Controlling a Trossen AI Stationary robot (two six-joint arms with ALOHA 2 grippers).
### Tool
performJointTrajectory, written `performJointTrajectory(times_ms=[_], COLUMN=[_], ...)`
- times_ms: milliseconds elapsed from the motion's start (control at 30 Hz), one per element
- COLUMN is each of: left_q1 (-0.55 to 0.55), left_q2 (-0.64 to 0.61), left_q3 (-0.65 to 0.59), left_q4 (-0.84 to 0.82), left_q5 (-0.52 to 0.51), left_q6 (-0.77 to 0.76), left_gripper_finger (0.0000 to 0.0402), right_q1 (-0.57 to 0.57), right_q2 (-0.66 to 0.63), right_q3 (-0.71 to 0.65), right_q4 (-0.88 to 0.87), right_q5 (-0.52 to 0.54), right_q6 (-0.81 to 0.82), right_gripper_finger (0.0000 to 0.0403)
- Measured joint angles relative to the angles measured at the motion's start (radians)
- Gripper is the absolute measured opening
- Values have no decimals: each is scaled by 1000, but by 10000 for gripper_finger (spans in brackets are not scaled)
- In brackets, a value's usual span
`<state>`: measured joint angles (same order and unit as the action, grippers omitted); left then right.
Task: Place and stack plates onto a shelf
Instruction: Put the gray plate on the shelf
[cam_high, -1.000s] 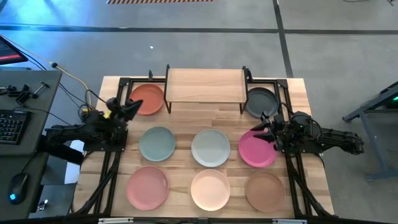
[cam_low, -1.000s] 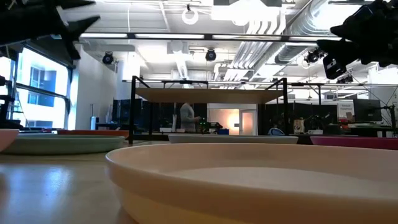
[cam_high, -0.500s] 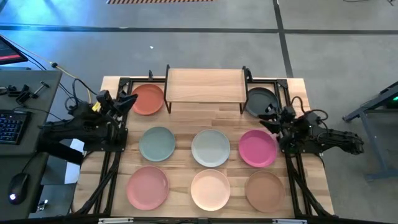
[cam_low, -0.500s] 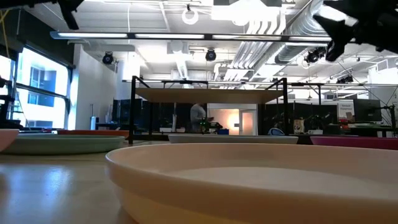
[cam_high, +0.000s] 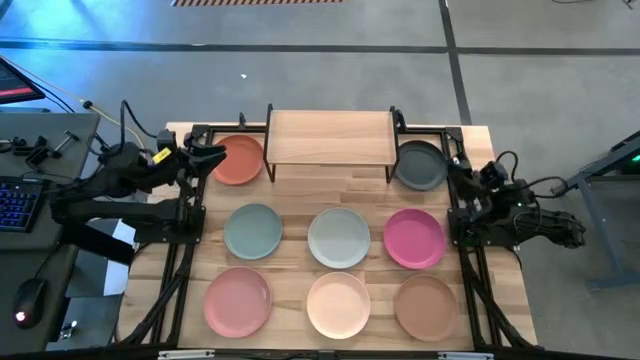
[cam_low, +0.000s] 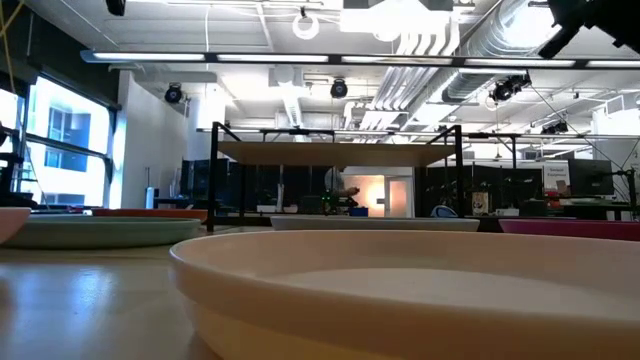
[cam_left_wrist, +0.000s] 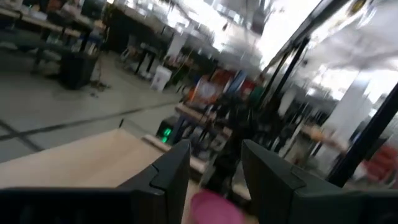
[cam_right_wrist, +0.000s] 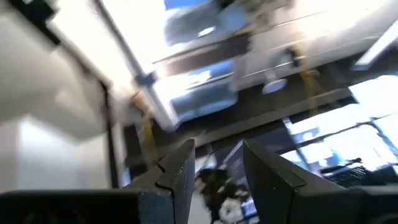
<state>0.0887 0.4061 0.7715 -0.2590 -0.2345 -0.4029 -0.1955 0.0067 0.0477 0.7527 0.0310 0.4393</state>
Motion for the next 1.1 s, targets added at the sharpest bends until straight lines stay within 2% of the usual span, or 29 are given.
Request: performJointTrajectory(times_ms=[133, 333, 467, 633, 800, 1100], left_q1=[0, 0, 0, 0, 0, 0], left_q2=[63, 129, 157, 190, 251, 388], left_q3=[111, 219, 269, 275, 276, 275], left_q4=[-175, -330, -433, -560, -704, -789], left_q5=[-24, -41, -44, -83, -94, -95], left_q6=[42, 58, 51, 4, -52, -49], left_gripper_finger=[133, 133, 133, 133, 133, 133], right_q1=[0, 0, 0, 0, 0, 0], right_q2=[0, 0, 15, 96, 216, 404], right_q3=[25, 103, 214, 378, 492, 529], right_q4=[-4, -62, -207, -456, -626, -673], right_q5=[132, 141, 141, 141, 143, 142], right_q6=[54, -45, -128, -184, -196, -194], right_gripper_finger=[129, 129, 129, 129, 129, 129])
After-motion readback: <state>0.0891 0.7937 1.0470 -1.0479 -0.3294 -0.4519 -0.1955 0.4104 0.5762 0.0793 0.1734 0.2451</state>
